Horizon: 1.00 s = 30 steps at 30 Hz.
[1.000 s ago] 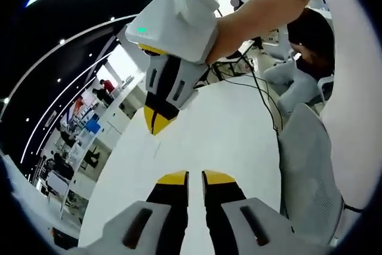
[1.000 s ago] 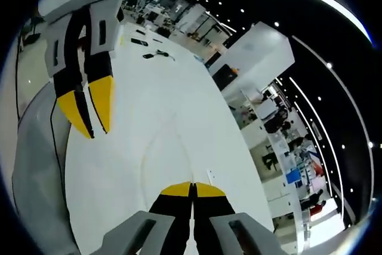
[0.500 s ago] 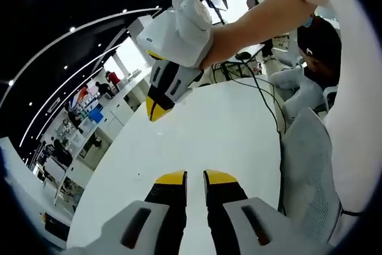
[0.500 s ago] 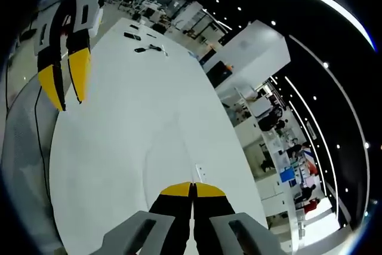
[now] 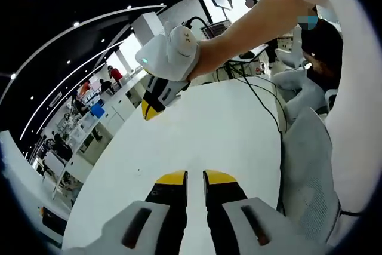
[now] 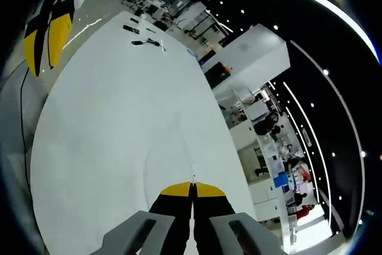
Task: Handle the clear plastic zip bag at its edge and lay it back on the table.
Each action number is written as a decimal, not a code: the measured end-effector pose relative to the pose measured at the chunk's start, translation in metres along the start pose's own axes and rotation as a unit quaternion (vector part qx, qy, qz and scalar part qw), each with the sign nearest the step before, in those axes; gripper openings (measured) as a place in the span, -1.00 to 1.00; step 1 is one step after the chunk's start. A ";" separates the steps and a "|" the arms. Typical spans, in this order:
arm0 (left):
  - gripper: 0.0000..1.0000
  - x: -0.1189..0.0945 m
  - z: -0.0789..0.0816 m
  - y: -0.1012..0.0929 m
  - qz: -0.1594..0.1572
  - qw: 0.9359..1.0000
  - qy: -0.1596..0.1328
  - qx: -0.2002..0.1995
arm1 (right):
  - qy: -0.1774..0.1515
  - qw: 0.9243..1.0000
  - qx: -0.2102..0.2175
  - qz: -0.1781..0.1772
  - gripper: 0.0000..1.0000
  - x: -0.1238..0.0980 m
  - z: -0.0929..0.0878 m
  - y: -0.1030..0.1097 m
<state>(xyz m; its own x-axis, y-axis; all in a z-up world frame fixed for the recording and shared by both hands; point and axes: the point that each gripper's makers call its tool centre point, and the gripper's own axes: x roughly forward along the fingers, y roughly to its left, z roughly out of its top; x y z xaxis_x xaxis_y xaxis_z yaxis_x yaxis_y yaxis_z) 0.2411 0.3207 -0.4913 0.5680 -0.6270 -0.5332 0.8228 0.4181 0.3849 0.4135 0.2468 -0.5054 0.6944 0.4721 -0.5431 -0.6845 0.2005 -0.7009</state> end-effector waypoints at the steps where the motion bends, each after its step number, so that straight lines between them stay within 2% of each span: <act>1: -0.84 0.000 -0.001 0.000 0.000 1.000 0.001 -0.001 | 0.002 1.000 -0.004 0.000 -1.00 0.003 -0.002 -0.001; 9: -0.84 -0.001 -0.004 0.001 0.002 1.000 0.004 -0.005 | 0.007 1.000 -0.020 -0.005 -1.00 0.019 -0.010 -0.010; 30: -0.85 -0.003 -0.010 0.005 0.007 1.000 0.007 -0.019 | 0.021 0.998 -0.057 -0.004 -1.00 0.065 -0.031 -0.017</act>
<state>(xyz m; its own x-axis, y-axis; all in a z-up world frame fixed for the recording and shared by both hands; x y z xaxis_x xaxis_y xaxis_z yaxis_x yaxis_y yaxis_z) 0.2438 0.3319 -0.4952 0.5801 -0.6109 -0.5388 0.8143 0.4517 0.3646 0.4777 0.2476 -0.5433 0.7103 0.4334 -0.5546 -0.6507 0.1038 -0.7522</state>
